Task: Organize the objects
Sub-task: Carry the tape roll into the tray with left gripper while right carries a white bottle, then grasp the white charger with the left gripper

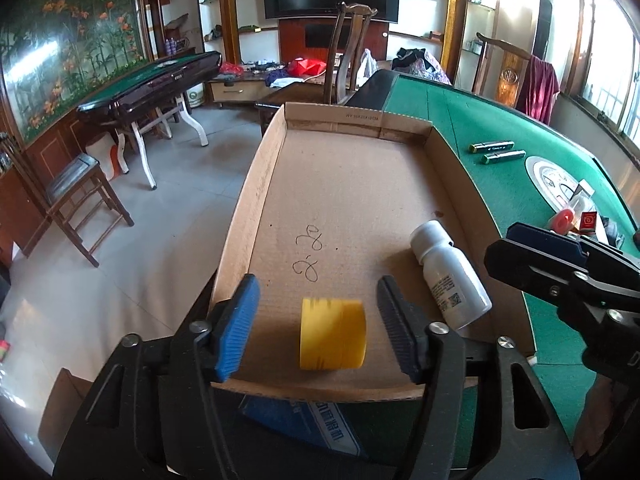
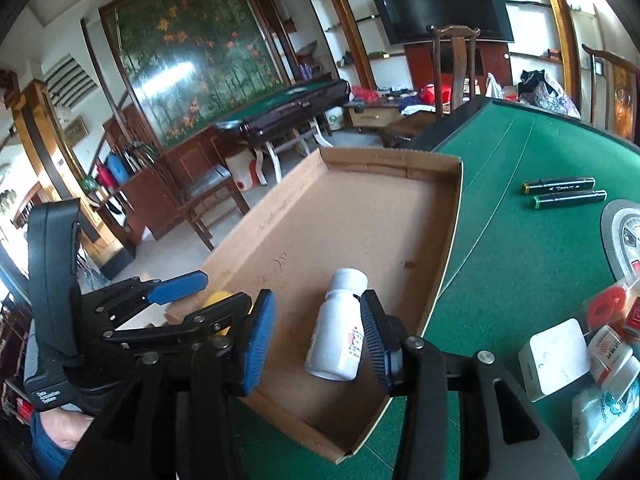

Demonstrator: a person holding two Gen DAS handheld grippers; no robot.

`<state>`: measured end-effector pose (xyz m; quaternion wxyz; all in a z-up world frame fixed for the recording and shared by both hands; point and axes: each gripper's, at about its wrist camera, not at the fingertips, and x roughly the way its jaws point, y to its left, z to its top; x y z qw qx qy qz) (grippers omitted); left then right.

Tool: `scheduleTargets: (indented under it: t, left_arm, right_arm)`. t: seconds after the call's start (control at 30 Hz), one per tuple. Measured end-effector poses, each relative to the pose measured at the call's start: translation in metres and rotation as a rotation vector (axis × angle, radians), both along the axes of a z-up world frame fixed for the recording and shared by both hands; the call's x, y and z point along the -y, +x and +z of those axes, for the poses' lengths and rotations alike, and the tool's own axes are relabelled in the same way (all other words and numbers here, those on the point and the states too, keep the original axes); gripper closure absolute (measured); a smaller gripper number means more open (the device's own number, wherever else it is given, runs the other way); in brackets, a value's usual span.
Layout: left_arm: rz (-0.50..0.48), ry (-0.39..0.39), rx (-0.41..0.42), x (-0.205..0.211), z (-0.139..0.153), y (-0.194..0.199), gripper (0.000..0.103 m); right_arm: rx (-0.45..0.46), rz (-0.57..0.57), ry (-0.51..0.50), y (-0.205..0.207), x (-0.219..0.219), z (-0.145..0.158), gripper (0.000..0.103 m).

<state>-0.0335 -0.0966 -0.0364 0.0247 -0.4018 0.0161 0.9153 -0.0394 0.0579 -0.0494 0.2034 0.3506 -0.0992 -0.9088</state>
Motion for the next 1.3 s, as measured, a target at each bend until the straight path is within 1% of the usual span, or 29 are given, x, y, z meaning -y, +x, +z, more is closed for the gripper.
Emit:
scheduleTargets:
  t: [0.1,0.13,0.2,0.27,0.37,0.4,0.5,0.53,0.63,0.7,0.77,0.83,0.9,1.0,1.1,1.13,1.17,1.2,1.23,1.27,1.3]
  left_arm:
    - [0.004,0.018,-0.004,-0.003,0.006,0.001,0.040]
    - [-0.011,0.026,0.000,-0.006,0.009,0.002,0.040]
    - [-0.046,0.027,-0.017,-0.018,0.018,0.007,0.040]
    - [-0.086,0.027,-0.026,-0.031,0.025,0.009,0.040]
    - [-0.201,0.045,-0.010,-0.066,0.031,0.009,0.040]
    - [-0.253,0.041,0.000,-0.082,0.032,0.009,0.040]
    - [-0.428,-0.005,0.019,-0.134,0.027,0.005,0.040]
    - [-0.477,-0.036,0.024,-0.152,0.022,0.002,0.040]
    - [-0.583,-0.111,0.035,-0.192,0.007,-0.008,0.040]
    - [-0.629,-0.148,0.091,-0.211,-0.006,-0.020,0.040]
    - [-0.643,-0.174,0.106,-0.218,-0.012,-0.027,0.040]
    - [-0.677,-0.184,0.136,-0.224,-0.016,-0.034,0.040]
    - [-0.682,-0.200,0.141,-0.228,-0.018,-0.039,0.040]
    - [-0.704,-0.222,0.165,-0.237,-0.025,-0.045,0.040]
    - [-0.707,-0.239,0.204,-0.250,-0.038,-0.051,0.039]
    - [-0.694,-0.218,0.191,-0.249,-0.038,-0.051,0.039]
    - [-0.677,-0.196,0.202,-0.248,-0.038,-0.054,0.041]
    - [-0.657,-0.163,0.222,-0.247,-0.039,-0.056,0.049]
    - [-0.638,-0.121,0.235,-0.245,-0.039,-0.058,0.051]
    - [-0.621,-0.112,0.228,-0.244,-0.039,-0.056,0.052]
    - [-0.603,-0.122,0.214,-0.243,-0.039,-0.053,0.055]
  right_arm:
    - [0.001,-0.015,-0.043,0.006,-0.015,0.006,0.053]
    - [-0.004,-0.031,-0.050,0.009,-0.022,0.010,0.053]
    - [-0.022,-0.062,-0.064,0.017,-0.039,0.016,0.053]
    - [-0.041,-0.100,-0.079,0.026,-0.065,0.022,0.053]
    - [-0.064,-0.186,-0.098,0.044,-0.109,0.026,0.053]
    - [-0.061,-0.219,-0.110,0.050,-0.124,0.025,0.052]
    - [-0.040,-0.298,-0.164,0.063,-0.166,0.019,0.048]
    - [-0.032,-0.324,-0.174,0.067,-0.177,0.018,0.048]
    - [-0.028,-0.383,-0.208,0.075,-0.202,0.017,0.048]
    - [-0.024,-0.400,-0.225,0.080,-0.214,0.016,0.048]
    - [-0.018,-0.418,-0.245,0.081,-0.223,0.014,0.047]
    - [-0.004,-0.415,-0.270,0.088,-0.240,0.010,0.046]
    - [0.012,-0.404,-0.283,0.086,-0.251,0.007,0.045]
    - [0.035,-0.396,-0.300,0.086,-0.255,0.003,0.045]
    - [0.051,-0.413,-0.289,0.086,-0.250,0.003,0.045]
    - [0.058,-0.418,-0.286,0.086,-0.250,0.003,0.045]
    - [0.067,-0.422,-0.283,0.086,-0.250,0.003,0.045]
    - [0.078,-0.426,-0.278,0.087,-0.250,0.002,0.045]
    - [0.084,-0.432,-0.274,0.088,-0.251,0.001,0.046]
    - [0.095,-0.438,-0.266,0.087,-0.252,0.000,0.045]
    - [0.105,-0.440,-0.258,0.088,-0.253,-0.001,0.046]
